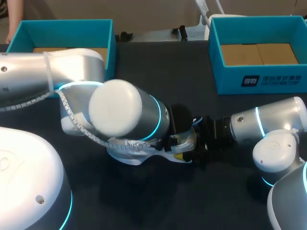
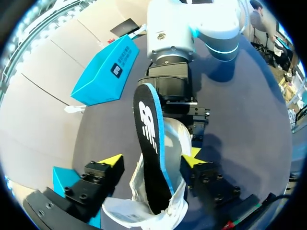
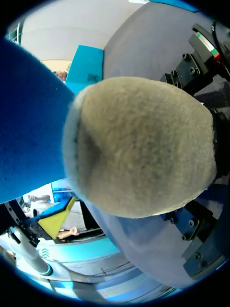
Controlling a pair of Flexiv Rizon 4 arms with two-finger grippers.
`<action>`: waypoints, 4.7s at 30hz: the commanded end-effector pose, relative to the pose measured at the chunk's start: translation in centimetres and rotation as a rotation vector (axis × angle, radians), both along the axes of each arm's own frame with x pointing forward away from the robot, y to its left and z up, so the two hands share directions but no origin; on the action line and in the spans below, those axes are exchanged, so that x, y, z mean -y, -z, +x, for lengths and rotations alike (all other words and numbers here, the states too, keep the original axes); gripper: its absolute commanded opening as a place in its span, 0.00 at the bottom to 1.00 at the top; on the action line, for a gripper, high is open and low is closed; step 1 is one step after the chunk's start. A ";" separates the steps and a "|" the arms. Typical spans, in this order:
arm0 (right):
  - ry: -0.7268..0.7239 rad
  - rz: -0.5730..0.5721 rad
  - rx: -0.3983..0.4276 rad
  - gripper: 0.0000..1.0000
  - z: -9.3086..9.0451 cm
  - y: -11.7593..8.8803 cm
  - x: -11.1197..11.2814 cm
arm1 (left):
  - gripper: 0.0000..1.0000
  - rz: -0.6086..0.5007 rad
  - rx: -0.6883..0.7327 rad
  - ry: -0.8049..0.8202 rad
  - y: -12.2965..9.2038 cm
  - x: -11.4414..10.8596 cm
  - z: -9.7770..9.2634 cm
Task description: Take the shoe out of the shoebox, open the shoe tongue, remove and reinsert the insole, then place the shoe into the shoebox
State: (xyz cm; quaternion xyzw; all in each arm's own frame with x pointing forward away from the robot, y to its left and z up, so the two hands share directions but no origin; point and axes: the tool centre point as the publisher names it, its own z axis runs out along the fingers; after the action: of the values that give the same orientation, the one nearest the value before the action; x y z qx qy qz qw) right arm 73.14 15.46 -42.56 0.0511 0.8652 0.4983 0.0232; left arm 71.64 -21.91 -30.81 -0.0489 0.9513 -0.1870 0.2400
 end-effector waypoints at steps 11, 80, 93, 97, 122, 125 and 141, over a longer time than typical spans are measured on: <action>0.001 -0.004 -0.001 0.00 0.0 0.5 -0.5 | 0.47 0.001 0.081 -0.074 0.7 0.5 -0.2; 0.001 -0.004 -0.001 0.00 0.0 0.5 -0.5 | 0.00 -0.216 -0.138 0.082 -7.2 3.7 1.9; 0.001 -0.004 -0.001 0.00 0.0 0.5 -0.5 | 0.00 -0.316 -0.300 0.219 -10.8 4.2 1.8; 0.001 -0.004 -0.001 0.00 0.0 0.5 -0.5 | 0.00 -0.343 -0.284 0.233 -12.2 4.4 1.5; 0.001 -0.004 -0.001 0.00 0.0 0.5 -0.5 | 0.00 -0.587 -0.456 0.447 -21.0 3.0 1.1; 0.001 -0.004 -0.001 0.00 0.0 0.5 -0.5 | 0.00 -0.634 -0.490 0.448 -21.4 2.9 1.1; 0.001 -0.004 -0.001 0.00 0.0 0.5 -0.5 | 0.00 -0.781 -0.592 0.455 -23.4 2.2 0.9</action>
State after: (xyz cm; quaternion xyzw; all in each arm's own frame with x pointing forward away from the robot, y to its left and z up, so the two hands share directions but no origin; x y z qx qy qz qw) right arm 73.14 15.46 -42.55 0.0511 0.8652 0.4983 0.0232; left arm 72.68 -24.28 -7.29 0.0226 0.8260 -0.5497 -0.1227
